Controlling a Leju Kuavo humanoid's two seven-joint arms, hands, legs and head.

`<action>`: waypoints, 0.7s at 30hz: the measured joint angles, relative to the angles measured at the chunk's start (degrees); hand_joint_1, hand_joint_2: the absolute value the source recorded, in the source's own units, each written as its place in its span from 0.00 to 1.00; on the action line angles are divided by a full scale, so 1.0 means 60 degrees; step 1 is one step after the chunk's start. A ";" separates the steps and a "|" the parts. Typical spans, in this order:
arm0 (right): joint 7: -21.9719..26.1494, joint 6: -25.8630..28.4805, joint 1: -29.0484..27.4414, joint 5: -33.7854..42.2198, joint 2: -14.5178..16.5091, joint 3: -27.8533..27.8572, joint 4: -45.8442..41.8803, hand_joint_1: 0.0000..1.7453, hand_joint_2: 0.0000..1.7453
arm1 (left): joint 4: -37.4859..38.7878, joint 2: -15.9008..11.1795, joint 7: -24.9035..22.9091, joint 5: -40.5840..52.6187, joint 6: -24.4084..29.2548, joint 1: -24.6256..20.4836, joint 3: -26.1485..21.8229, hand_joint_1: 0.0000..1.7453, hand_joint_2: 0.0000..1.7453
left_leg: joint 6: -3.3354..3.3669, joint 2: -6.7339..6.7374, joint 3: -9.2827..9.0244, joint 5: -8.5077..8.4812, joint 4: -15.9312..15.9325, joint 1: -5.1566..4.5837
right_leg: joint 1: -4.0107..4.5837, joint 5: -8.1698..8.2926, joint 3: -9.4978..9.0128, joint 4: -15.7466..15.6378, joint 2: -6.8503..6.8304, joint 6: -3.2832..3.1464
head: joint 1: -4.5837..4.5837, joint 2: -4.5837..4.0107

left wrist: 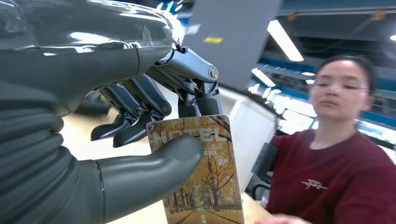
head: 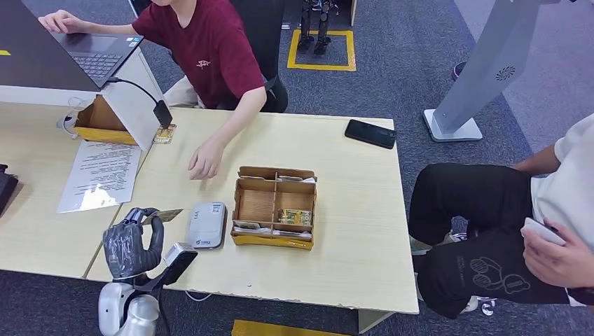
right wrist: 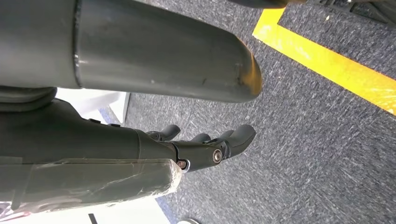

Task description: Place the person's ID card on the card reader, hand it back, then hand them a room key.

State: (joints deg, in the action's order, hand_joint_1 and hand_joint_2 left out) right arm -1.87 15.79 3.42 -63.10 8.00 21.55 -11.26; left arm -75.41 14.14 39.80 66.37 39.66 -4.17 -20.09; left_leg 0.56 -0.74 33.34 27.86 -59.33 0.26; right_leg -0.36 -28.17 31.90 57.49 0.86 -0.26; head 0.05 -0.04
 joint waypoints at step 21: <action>0.0003 0.0118 0.0014 -0.0242 0.0090 0.0669 0.0000 0.00 0.00 | -0.0059 -0.0813 -0.1717 -0.7135 -0.4719 -0.0001 0.1960 1.00 1.00 | 0.0000 -0.0003 0.0001 0.0000 -0.0001 0.0000 | 0.0000 0.0000 0.0000 0.0000 0.0001 0.0000 | -0.0001 0.0000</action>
State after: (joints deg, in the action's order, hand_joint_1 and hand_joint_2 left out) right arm -1.86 16.49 3.50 -64.55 8.54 25.56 -11.26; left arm -75.77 9.27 29.50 23.56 11.35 -4.18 -8.33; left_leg 0.56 -0.75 33.34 27.86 -59.34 0.26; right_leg -0.36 -28.17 31.90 57.49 0.86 -0.26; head 0.05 -0.04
